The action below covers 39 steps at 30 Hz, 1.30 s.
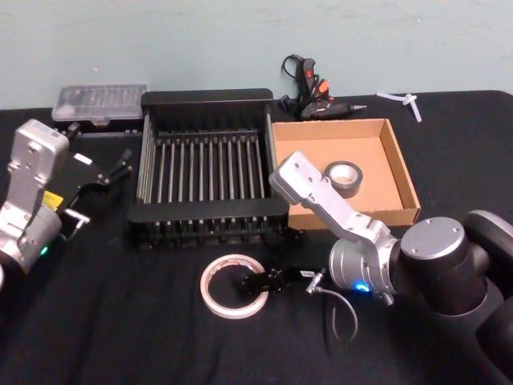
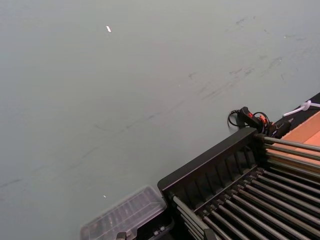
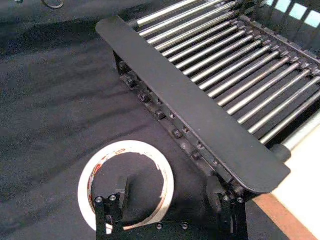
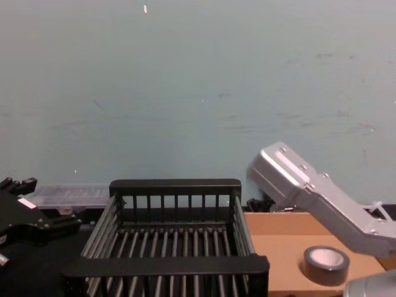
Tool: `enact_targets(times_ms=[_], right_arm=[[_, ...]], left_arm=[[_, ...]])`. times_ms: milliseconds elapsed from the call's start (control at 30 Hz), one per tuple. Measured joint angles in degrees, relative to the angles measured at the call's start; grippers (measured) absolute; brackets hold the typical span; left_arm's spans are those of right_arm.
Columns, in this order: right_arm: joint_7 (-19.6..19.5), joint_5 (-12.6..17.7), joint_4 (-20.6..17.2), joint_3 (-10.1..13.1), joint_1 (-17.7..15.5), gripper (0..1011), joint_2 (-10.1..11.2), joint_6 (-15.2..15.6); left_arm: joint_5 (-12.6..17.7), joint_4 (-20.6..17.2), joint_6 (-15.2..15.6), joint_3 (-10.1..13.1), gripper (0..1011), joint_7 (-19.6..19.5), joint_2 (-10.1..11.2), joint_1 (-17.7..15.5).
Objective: Pick up the white tape and place it into the black box , Pick up the silver tape and place it into the brown box.
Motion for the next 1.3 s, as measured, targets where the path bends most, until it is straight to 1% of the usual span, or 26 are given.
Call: enact_targets(times_ms=[467,1300], right_arm=[[0.33,-1.94,1.08,-0.45,0.30,1002,-1.02,0.01],[1.25,-3.18,2.20,-0.03,-0.09,1002,-2.07,0.29]], left_arm=[[0.00,0.00,0.00,0.00,1001,0.00,0.00,0.00],[0.00,0.00,0.00,0.00,1002,0.00,0.00,0.00]])
